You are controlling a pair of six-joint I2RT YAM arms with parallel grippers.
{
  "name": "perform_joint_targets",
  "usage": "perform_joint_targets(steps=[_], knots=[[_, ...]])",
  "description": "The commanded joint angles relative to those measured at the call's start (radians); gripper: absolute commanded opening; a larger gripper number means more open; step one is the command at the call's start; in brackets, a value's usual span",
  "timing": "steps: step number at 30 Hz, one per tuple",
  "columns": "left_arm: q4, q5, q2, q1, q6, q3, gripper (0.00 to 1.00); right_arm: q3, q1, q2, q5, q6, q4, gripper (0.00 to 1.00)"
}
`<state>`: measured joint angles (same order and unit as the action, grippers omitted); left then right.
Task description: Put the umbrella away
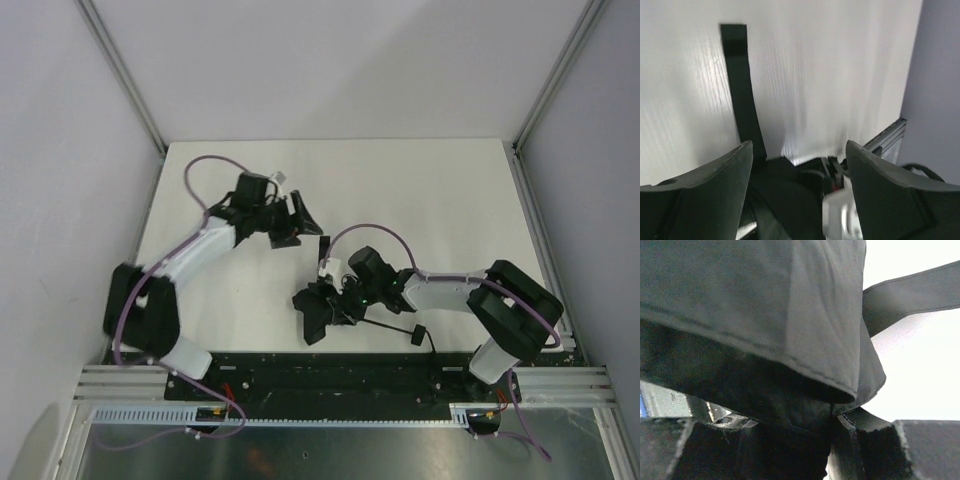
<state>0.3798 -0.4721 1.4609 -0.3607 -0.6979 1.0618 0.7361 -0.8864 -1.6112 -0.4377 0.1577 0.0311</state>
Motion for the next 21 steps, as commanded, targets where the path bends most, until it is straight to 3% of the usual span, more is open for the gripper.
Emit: perform_joint_targets(steps=[1,4,9,17,21], knots=[[-0.029,0.019,0.190,-0.076,0.064,0.122,0.76,-0.049,-0.009,-0.034,-0.124,-0.009,0.038,0.00],[-0.027,0.032,0.279,-0.095,0.068,0.185,0.71,-0.055,-0.025,-0.026,-0.072,-0.014,0.039,0.00],[0.020,0.100,0.374,-0.134,0.140,0.286,0.76,-0.074,-0.063,0.001,0.103,-0.017,0.069,0.00],[0.076,0.345,0.441,-0.211,0.235,0.293,0.77,-0.064,-0.074,0.059,0.234,-0.004,0.050,0.00],[0.091,0.396,0.487,-0.240,0.272,0.303,0.80,-0.055,-0.080,0.053,0.273,0.006,0.027,0.00]])
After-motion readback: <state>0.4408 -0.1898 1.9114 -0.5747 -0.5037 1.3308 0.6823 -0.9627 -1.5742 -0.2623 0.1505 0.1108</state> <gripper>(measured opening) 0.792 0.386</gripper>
